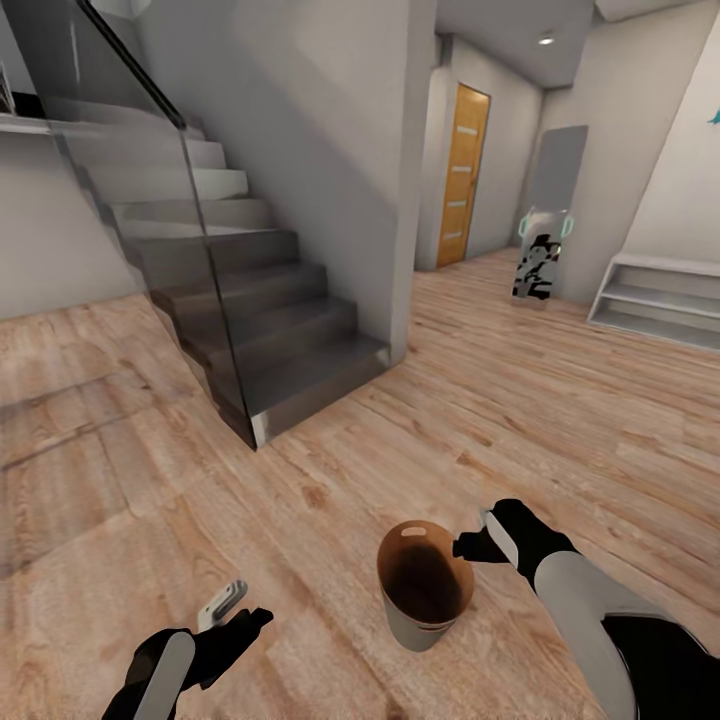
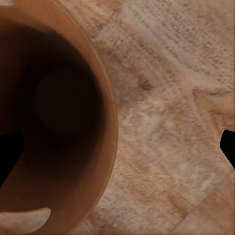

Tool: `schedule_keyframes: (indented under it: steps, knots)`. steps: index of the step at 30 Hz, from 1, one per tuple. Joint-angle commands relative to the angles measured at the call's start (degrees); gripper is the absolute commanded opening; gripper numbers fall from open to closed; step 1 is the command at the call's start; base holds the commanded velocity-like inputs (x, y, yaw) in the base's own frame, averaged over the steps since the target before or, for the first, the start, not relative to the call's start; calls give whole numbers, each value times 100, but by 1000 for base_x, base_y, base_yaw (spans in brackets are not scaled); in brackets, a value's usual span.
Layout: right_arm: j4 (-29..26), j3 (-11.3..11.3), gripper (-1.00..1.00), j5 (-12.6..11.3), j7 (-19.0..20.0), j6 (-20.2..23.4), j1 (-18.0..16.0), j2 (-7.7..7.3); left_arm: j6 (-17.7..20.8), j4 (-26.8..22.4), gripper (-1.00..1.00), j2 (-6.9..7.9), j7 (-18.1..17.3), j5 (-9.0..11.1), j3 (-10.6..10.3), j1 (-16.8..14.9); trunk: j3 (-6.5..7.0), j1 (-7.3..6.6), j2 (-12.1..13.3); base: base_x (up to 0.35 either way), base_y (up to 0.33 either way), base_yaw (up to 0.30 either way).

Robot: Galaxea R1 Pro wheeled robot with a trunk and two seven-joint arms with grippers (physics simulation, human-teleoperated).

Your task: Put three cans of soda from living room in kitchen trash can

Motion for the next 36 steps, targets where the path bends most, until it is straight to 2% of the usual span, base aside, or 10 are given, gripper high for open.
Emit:
schedule_keyframes:
  steps: [1,36]
  knots:
    - [0,0,100,0,0,-1,0,0,0,0,100,0,0,1,0,0,-23,2,-2,0,0,0]
    - [0,0,100,0,1,-4,-1,-2,0,44,100,44,-33,5,35,0,-798,92,-49,0,0,0]
